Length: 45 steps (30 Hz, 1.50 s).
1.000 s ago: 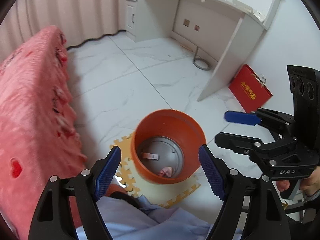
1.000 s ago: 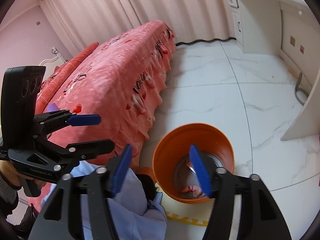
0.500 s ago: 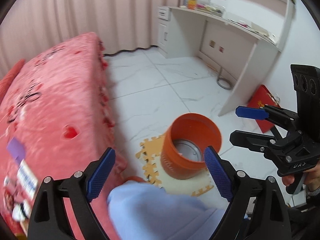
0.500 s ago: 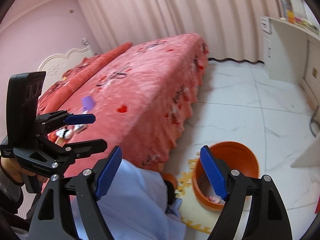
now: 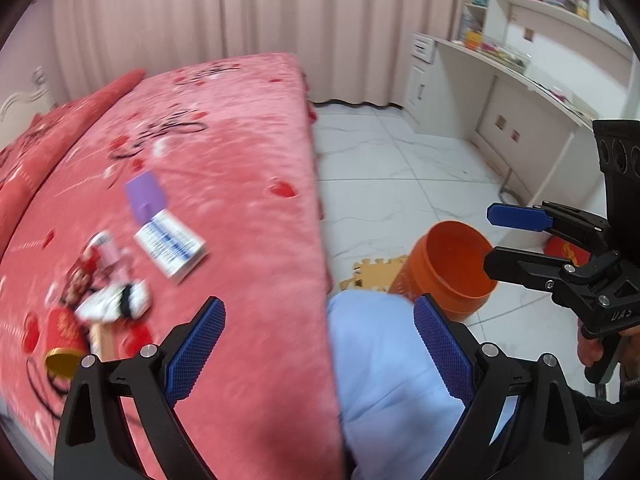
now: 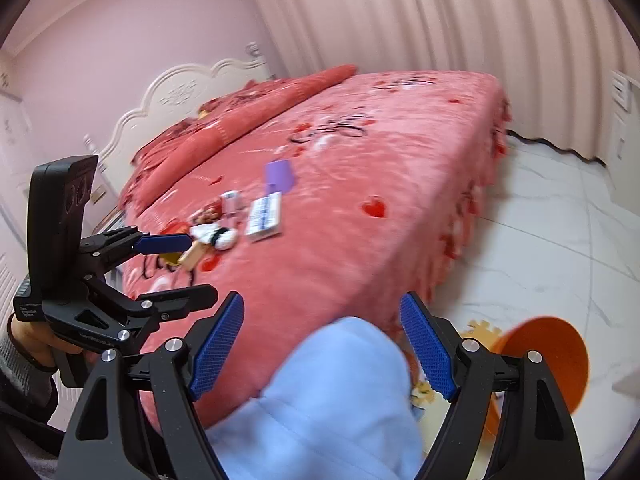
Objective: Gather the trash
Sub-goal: 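Move both open tools back over the items on the bed, then grasp the wooden stick with the left tool while the right tool grasps the tissue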
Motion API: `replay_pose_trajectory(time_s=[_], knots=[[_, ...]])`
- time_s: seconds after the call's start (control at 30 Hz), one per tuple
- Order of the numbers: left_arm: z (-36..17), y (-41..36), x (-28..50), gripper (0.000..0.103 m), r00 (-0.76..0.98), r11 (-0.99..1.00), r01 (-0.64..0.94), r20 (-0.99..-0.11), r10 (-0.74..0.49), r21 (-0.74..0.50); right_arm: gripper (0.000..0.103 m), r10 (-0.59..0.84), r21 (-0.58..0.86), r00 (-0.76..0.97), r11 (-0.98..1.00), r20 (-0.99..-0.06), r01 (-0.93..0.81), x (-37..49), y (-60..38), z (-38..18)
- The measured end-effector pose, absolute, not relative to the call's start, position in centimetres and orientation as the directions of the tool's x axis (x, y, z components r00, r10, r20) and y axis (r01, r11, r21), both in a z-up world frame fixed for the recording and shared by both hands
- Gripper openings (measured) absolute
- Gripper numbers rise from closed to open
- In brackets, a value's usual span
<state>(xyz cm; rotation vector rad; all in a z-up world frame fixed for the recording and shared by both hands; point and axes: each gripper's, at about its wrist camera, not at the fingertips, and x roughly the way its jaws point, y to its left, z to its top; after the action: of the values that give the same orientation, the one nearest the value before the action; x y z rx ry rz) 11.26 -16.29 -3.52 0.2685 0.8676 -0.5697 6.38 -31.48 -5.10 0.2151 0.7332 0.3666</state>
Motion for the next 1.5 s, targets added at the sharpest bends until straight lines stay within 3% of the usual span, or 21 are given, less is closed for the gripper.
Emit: replay_pose_trajectory(time_s=[0.83,1.2,1.33,1.5], knots=[[-4.7,2.3,11.7,0.094,0.591,0.968,0.239,-0.779,-0.209,-0.079,0.080,0.554,0.292,0.518,0.813,-0.651,-0.503,13.3,-14.2,-6.4],[-8.1,3.4,15.7,0.094,0.536,0.941,0.257,-0.778,-0.329,-0.221,0.079,0.582,0.242,0.453,0.755,-0.676,-0.609,18.5,-9.1,-8.8],[-9.5,4.0,17.6,0.077,0.505,0.927,0.256,-0.780,-0.370,-0.274,0.074,0.579,0.218,0.437,0.740,-0.688,-0.637,20.5,-8.4,-9.6],[-11.2,4.1,19.2,0.077,0.482,0.935,0.251,-0.805,-0.346,-0.252,0.069,0.574,0.203,0.413,0.724,-0.707,-0.659,23.2,-7.8,-10.8]])
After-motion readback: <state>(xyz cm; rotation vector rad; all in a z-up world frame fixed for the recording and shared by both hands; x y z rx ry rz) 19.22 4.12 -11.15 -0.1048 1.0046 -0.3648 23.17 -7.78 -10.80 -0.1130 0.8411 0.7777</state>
